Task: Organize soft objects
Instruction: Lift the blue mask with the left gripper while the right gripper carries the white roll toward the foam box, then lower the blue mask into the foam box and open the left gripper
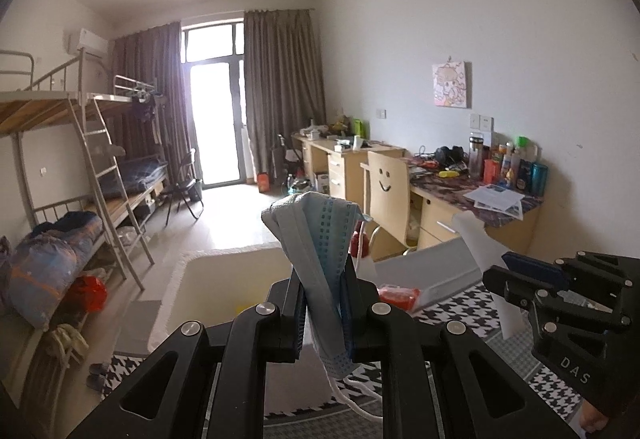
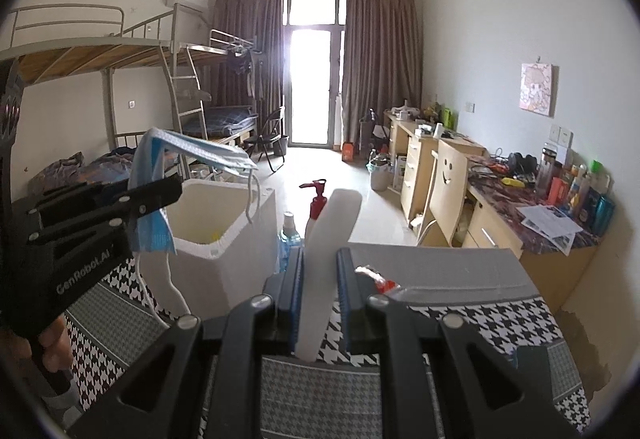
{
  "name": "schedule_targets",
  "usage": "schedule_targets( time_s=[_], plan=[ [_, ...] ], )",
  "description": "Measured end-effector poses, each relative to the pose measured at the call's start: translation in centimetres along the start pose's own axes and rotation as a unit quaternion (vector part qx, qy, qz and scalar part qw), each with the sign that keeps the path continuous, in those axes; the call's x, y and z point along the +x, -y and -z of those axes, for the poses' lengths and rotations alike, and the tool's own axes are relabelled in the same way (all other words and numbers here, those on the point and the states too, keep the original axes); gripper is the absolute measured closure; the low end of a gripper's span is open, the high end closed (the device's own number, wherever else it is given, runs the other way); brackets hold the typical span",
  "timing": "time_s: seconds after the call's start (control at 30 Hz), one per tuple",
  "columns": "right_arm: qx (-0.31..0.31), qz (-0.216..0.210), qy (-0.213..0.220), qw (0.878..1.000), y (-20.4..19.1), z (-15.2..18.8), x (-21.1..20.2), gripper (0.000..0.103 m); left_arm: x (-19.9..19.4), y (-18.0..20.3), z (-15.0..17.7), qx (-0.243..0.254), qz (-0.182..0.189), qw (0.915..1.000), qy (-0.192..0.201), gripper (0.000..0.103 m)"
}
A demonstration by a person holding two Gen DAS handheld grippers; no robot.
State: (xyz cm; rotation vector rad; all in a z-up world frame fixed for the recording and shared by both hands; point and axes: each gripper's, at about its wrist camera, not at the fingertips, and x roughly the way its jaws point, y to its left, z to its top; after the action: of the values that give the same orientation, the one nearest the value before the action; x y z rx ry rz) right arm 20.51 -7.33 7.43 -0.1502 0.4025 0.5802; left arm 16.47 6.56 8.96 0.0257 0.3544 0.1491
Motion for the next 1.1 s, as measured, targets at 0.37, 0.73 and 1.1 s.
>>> schedule_targets(
  time_s=[0.37,0.73,1.1],
  plan=[
    [-0.012,-0.006,-0.001,1.000,-1.2,-1.3,1.6,0.085,1.4,-1.7,-0.7,-0.005,-0.032,0.9995,-0.002,0.087],
    [-0.023,-0.031,-0.003,0.999,-2.1,-1.9,2.6,0.085,1.9,-3.4,-1.1,-0.014,-0.059,0.9982,0.000,0.087],
    [-0.038,-0.066,-0.006,0.997,-3.9,-3.0,3.7,0.085,2.9,-4.6,-1.3,-0.023,-0.076,0.9967,-0.011,0.087]
  ],
)
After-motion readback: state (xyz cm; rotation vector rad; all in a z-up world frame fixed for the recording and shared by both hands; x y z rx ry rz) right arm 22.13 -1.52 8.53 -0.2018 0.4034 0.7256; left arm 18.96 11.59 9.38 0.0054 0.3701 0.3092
